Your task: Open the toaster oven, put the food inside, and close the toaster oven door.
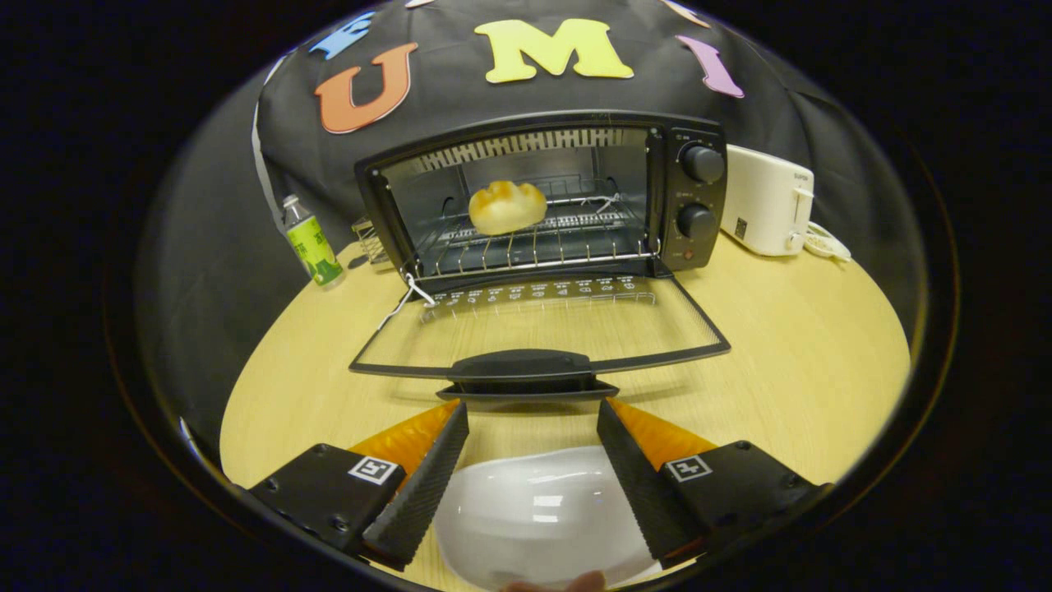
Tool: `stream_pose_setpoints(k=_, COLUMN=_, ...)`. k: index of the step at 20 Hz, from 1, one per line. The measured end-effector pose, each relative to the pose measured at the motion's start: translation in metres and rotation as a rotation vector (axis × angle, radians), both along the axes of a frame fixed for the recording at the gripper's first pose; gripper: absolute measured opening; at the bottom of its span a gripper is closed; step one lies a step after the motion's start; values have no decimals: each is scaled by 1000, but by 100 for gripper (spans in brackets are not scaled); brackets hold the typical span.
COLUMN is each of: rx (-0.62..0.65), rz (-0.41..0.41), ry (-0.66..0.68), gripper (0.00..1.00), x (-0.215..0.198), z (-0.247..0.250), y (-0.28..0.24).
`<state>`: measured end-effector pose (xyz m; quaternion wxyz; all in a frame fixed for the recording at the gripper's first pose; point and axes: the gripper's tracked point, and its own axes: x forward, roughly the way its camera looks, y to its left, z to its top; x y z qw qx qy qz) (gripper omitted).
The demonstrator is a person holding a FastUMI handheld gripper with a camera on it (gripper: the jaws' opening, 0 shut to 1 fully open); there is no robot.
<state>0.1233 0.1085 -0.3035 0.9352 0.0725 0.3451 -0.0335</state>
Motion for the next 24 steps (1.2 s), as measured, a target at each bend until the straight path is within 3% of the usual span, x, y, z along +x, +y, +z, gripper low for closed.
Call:
stream_pose_setpoints(k=13, rx=4, rz=-34, ry=-126, gripper=100, x=10, z=34, y=2)
stream_pose_setpoints(k=24, rx=-96, rz=-21, ry=-352, gripper=100, x=60, z=104, y=-2)
